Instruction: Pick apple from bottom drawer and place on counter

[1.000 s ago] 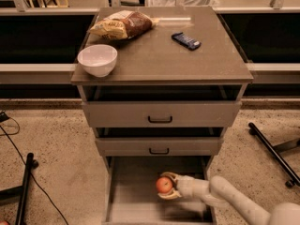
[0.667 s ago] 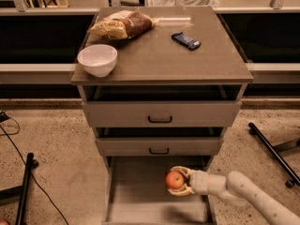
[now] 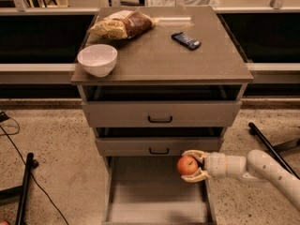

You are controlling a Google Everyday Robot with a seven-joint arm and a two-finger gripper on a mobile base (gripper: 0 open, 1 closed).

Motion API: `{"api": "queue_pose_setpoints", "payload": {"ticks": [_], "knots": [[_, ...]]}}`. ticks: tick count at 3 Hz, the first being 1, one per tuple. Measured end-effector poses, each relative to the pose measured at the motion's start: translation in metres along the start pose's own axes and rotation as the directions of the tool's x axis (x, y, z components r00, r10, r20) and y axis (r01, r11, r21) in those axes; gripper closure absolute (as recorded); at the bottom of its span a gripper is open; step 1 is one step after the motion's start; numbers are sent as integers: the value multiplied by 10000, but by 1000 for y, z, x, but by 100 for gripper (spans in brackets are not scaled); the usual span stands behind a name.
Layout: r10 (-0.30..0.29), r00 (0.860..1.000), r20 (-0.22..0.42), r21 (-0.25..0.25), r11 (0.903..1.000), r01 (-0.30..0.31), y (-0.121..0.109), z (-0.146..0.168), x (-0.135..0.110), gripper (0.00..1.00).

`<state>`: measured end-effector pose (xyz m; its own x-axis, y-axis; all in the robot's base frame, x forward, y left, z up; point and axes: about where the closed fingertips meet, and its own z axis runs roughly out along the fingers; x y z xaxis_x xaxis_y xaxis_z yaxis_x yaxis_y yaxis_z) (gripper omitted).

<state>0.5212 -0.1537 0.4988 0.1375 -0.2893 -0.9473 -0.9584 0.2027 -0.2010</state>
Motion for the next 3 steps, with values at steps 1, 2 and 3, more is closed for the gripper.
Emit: {"api": "queue_pose_setpoints", "payload": {"ticks": [1,2,3], "knots": [[-25,10000,-6,5,10000,25,0,0,0,100],[-602,9965,-575,-555,9968,570,-17,3,-36,100],[-1118,9885,-1019,-1746,9802,929,-41,10,-132,100]]}}
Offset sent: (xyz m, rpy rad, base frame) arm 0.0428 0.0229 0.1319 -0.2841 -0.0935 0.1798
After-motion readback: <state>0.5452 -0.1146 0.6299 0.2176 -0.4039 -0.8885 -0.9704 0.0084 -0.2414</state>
